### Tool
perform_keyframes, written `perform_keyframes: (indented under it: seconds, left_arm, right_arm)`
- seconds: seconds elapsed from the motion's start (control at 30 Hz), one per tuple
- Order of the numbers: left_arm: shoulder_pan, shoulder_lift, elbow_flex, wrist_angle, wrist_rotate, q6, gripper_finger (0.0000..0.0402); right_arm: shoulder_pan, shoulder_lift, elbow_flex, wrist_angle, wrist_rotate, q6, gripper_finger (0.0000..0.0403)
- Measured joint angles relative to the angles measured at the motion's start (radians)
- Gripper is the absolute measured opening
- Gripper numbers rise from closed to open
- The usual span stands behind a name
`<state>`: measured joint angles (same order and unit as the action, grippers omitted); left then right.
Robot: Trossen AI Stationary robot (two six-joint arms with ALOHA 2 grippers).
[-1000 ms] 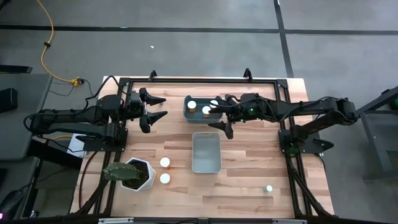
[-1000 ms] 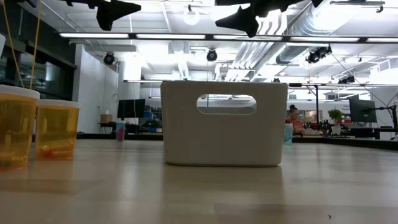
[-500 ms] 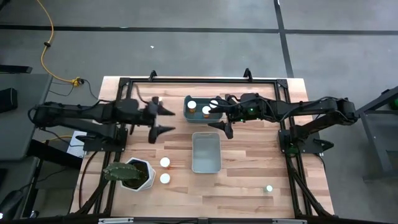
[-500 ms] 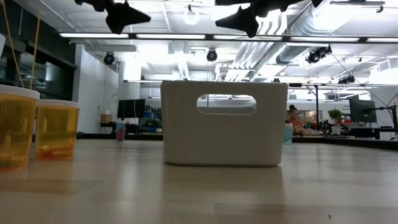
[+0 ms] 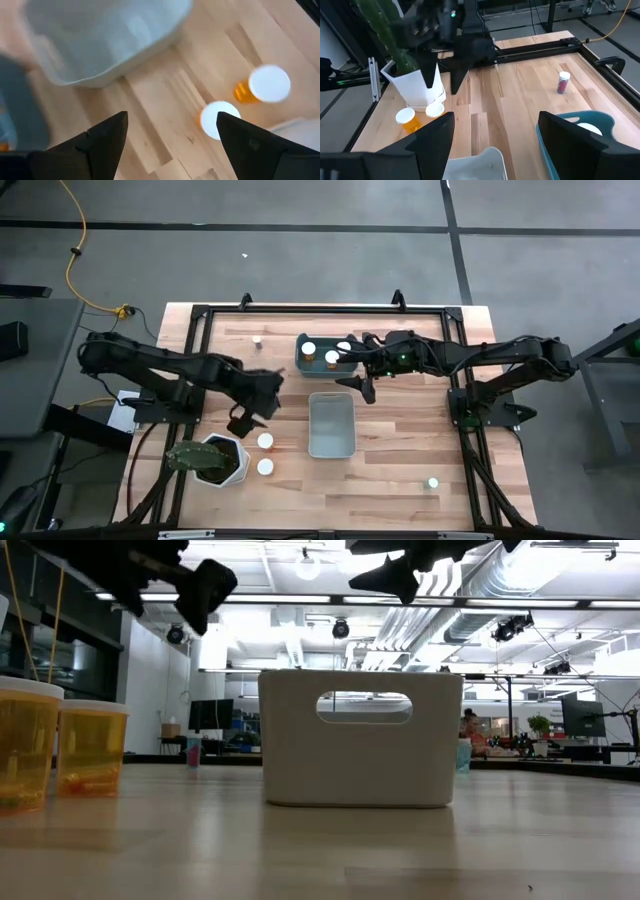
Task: Pick and place medicine bottles into bin by pill shape (circle, oval)
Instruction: Put the orange capsule bottle into the blue bin
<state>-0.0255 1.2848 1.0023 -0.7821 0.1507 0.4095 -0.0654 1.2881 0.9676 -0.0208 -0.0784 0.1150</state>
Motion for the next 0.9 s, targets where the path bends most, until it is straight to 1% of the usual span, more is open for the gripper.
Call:
perform_keyframes:
  seconds: [0.13,0.23,0.33,0.4,0.67,0.9]
  left_arm:
    - [-0.036,0.072,0.000,0.001,0.004,0.079,0.0293]
    - [-0.053,0.113,0.000,-0.006,0.023,0.054,0.0293]
    - [-0.056,0.141,0.000,-0.022,0.100,-0.028,0.0293]
    - [-0.056,0.158,0.000,-0.024,0.123,-0.099,0.0293]
    - [-0.057,0.179,0.000,-0.025,0.121,-0.352,0.0293]
    - [-0.104,0.179,0.000,-0.026,0.106,-0.467,0.0293]
  right_arm:
    - [0.000,0.000,0.000,-0.018,0.000,0.000,0.0282]
    - [0.000,0.000,0.000,-0.024,0.000,0.002,0.0282]
    - [0.000,0.000,0.000,-0.025,0.000,0.019,0.0282]
    - [0.000,0.000,0.000,-0.025,0.000,0.019,0.0282]
    - [0.000,0.000,0.000,-0.029,0.000,0.017,0.0282]
    - [0.000,0.000,0.000,-0.044,0.051,0.016,0.0282]
